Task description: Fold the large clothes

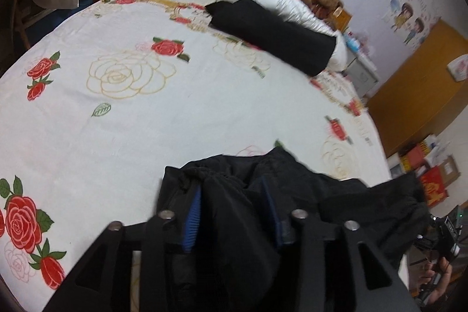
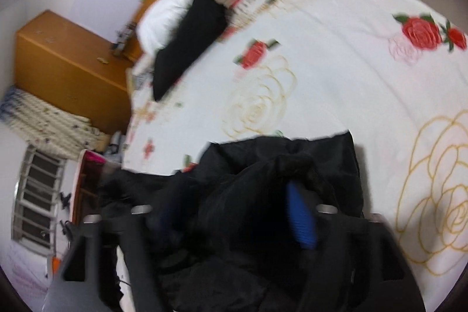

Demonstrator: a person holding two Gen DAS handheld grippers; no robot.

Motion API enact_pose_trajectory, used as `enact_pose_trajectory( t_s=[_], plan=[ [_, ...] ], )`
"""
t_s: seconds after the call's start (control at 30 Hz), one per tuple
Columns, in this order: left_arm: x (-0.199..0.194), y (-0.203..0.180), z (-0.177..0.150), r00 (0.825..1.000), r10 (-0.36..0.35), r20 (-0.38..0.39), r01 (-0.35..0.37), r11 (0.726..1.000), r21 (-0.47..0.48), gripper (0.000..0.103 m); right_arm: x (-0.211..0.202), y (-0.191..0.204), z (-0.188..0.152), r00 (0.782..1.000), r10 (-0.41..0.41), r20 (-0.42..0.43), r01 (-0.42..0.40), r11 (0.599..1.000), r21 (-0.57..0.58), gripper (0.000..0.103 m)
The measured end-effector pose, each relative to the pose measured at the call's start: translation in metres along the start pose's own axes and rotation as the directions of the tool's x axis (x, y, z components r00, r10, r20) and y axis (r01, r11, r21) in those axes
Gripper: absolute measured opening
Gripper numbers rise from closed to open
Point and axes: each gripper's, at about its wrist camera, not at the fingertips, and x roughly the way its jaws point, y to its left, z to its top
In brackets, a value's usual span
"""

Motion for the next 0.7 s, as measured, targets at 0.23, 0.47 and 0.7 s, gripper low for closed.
enact_pose_trajectory(
  t_s=[0.23, 0.47, 0.7],
  plan=[
    [-0.058, 0.01, 0.017, 0.983, -0.006, 0.183, 0.005, 1.0, 0.007, 0.086, -0.04, 0.019, 0.002, 0.992, -0.015, 0.128, 0.035, 0.988, -0.152, 0.077],
    [0.027, 0.02, 0.008, 0.995, 0.074, -0.073, -0.067, 0.993, 0.1, 0.086, 0.026, 0.003, -0.003, 0.991, -0.131, 0.0, 0.128, 0.965, -0.23, 0.077],
    [0.061, 0.002, 0.007, 0.997, 0.066, -0.035, -0.061, 0.99, 0.131, 0.035, 0.05, 0.001, 0.004, 0.982, -0.19, 0.013, 0.187, 0.95, -0.25, 0.011]
  ],
)
